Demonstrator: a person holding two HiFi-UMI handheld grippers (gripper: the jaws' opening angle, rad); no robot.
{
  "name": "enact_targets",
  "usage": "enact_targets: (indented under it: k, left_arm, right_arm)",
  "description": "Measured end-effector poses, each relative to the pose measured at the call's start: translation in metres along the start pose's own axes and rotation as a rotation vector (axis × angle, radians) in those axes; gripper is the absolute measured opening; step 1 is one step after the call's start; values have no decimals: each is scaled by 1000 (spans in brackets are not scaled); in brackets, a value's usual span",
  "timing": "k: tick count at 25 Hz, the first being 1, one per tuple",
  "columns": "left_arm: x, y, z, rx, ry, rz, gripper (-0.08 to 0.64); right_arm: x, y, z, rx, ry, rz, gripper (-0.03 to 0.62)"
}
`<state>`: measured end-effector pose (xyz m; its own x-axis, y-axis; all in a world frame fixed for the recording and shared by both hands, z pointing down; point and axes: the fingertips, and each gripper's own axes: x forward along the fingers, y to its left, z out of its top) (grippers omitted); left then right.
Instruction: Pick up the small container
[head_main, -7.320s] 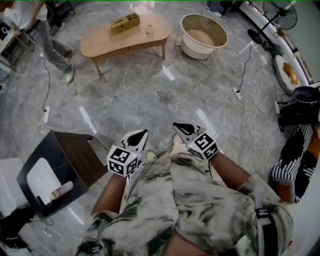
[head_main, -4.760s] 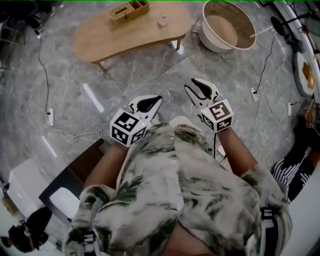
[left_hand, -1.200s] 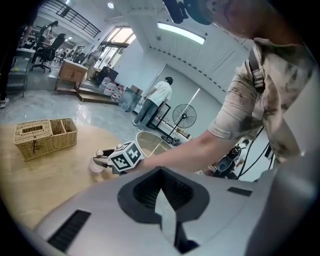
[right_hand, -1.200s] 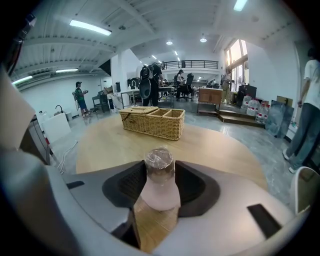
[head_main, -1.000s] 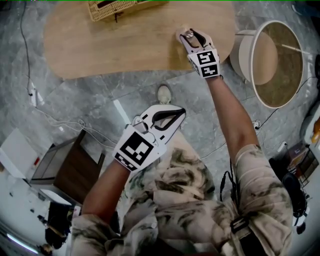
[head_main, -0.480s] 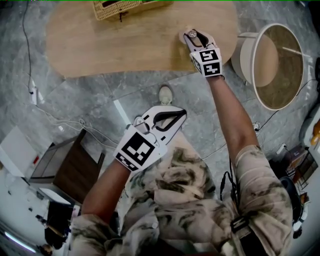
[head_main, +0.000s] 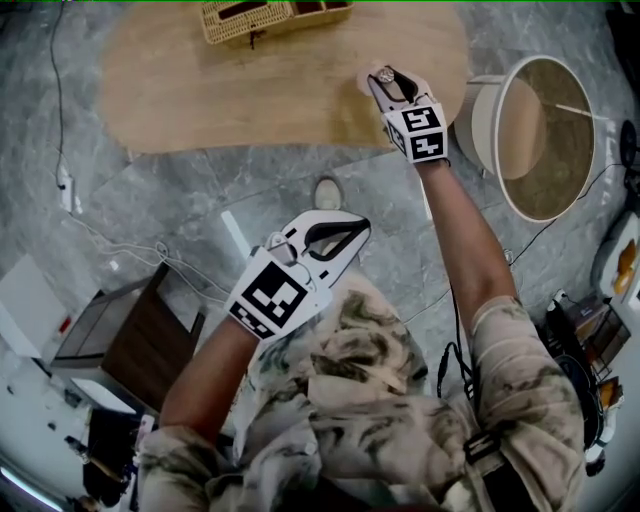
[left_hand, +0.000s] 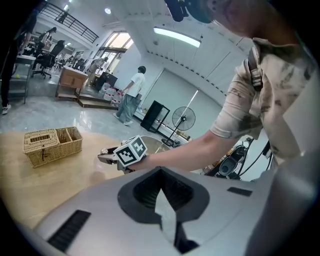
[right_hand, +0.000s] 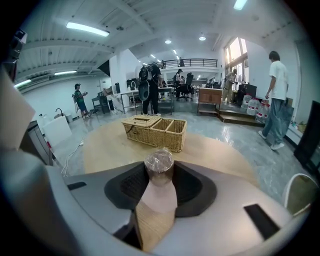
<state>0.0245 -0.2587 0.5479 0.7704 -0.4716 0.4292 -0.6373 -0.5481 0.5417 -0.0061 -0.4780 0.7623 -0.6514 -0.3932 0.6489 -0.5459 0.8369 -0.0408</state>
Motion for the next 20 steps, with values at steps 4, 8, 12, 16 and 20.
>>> enact_targets:
  k: [4,8,12,16,20]
  left_arm:
    - [-17,-12,1,10,-14,-4,21]
    - [-34,-25,3,25,-31,-11,21]
    - [-51,-38,3,28,-47,-17,21]
    - [-70,-53,1,42,-57,-27,21]
    - [-90,-74,-4,60,-63,-37,21]
  right_arm:
    - [-16,14,18,-5,-12,-5,161]
    - [-34,24,39,-16,-25,-17,161]
    - [-55,36,56,-16,-32,-31,161]
    - [-80,53,74,-17,-42,-40,161]
    - [-107,76,90,-20,-50,-38,160]
